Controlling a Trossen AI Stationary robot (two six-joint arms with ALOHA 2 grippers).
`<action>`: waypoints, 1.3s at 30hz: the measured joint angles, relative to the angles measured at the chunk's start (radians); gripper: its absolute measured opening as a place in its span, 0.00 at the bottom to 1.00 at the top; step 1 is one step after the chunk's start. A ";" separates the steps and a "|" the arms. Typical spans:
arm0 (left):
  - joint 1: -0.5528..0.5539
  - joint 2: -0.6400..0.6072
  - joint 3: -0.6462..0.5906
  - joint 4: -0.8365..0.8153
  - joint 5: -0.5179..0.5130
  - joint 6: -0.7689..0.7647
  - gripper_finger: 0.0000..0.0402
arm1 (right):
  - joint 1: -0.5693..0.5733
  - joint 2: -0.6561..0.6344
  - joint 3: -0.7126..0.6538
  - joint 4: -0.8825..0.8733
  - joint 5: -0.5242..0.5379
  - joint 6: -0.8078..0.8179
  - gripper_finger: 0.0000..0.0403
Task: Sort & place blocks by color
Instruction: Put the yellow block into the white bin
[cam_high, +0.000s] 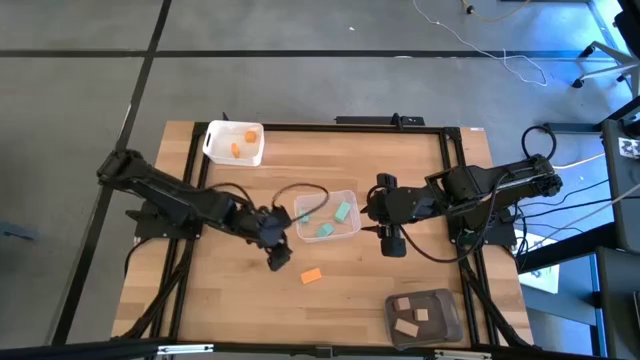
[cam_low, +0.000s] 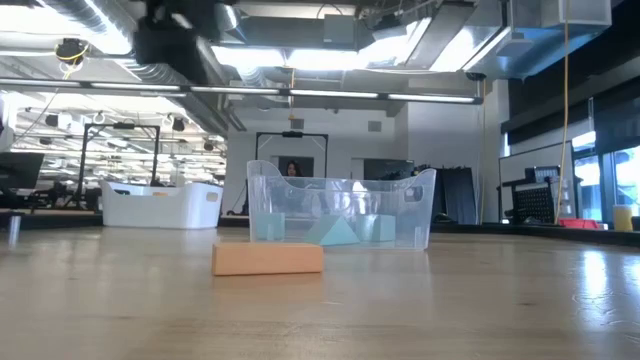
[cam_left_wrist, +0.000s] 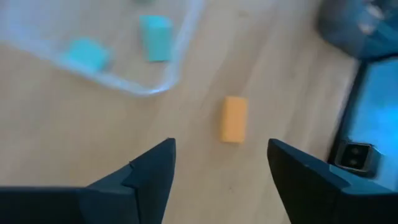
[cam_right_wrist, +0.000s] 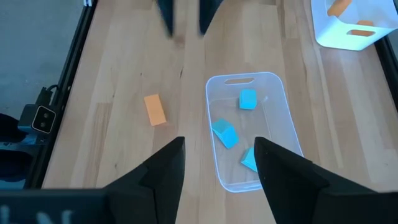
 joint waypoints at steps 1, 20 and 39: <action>0.002 0.021 0.000 0.032 0.019 0.017 0.61 | 0.000 0.000 0.000 0.002 0.000 0.000 0.48; -0.058 0.321 0.001 0.286 0.006 0.230 0.62 | 0.000 0.000 0.000 0.034 0.000 0.000 0.48; -0.102 0.458 0.000 0.378 -0.077 0.227 0.62 | 0.000 0.000 0.000 0.053 0.000 0.000 0.48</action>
